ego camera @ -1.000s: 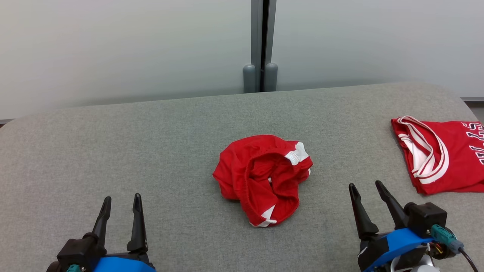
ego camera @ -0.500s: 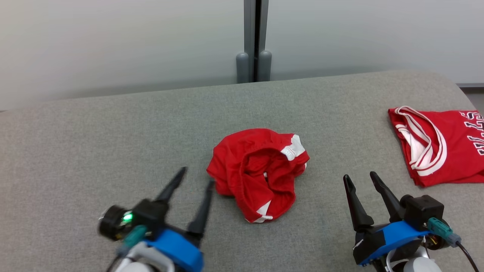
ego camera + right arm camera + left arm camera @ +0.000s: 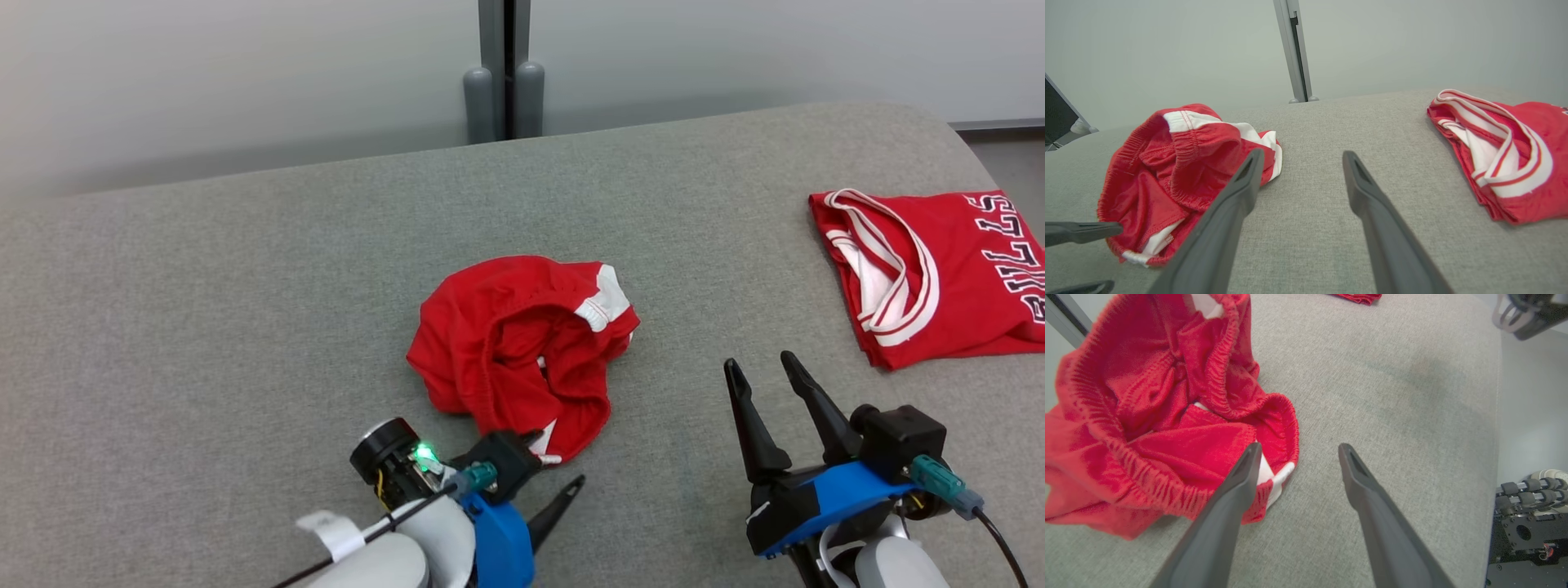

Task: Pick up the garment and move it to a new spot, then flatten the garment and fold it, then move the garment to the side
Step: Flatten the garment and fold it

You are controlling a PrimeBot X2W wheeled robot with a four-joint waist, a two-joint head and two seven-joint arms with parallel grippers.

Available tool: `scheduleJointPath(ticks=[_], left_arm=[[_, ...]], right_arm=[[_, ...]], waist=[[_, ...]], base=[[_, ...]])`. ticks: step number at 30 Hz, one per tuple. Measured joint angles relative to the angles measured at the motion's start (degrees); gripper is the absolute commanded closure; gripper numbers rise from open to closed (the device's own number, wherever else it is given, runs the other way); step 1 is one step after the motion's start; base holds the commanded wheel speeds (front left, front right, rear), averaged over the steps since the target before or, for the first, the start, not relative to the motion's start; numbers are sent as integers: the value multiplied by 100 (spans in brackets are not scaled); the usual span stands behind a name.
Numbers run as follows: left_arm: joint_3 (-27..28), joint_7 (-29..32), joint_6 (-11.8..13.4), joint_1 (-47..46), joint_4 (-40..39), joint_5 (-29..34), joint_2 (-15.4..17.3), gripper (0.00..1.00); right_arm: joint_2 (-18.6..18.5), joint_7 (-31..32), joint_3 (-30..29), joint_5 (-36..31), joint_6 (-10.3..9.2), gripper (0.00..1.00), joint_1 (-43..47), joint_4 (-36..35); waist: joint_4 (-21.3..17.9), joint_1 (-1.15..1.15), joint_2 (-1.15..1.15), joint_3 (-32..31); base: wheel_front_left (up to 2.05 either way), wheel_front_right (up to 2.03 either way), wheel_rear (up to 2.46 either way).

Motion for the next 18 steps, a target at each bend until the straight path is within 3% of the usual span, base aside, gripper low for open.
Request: scheduleJointPath(ticks=[8, 9, 10, 14, 18], left_arm=[[-492, 442, 0, -500, 887, -297, -43, 0], [-517, 482, 0, -562, 971, -297, -57, 44], [-599, 554, 0, -649, 1122, -360, -65, 100], [-634, 505, 0, -726, 1317, -445, -154, 100], [-387, -111, 3, -900, 1223, -592, -408, 100]], right_arm=[[0, -100, 55, 33, 0, 0, -90, 116], [-2, -108, 55, 33, 0, 0, -91, 130], [-1, -115, 68, 36, 0, 0, -93, 153], [-1, -155, 76, 41, 0, 0, -106, 187], [-1, -160, 41, 41, 0, 0, -119, 209]], waist=[[-115, 0, 0, 94], [-123, 0, 0, 100], [-146, 0, 0, 105], [-171, 0, 0, 98], [-167, 0, 0, 79]], base=[[0, 0, 0], [0, 0, 0], [0, 0, 0], [0, 0, 0], [0, 0, 0]])
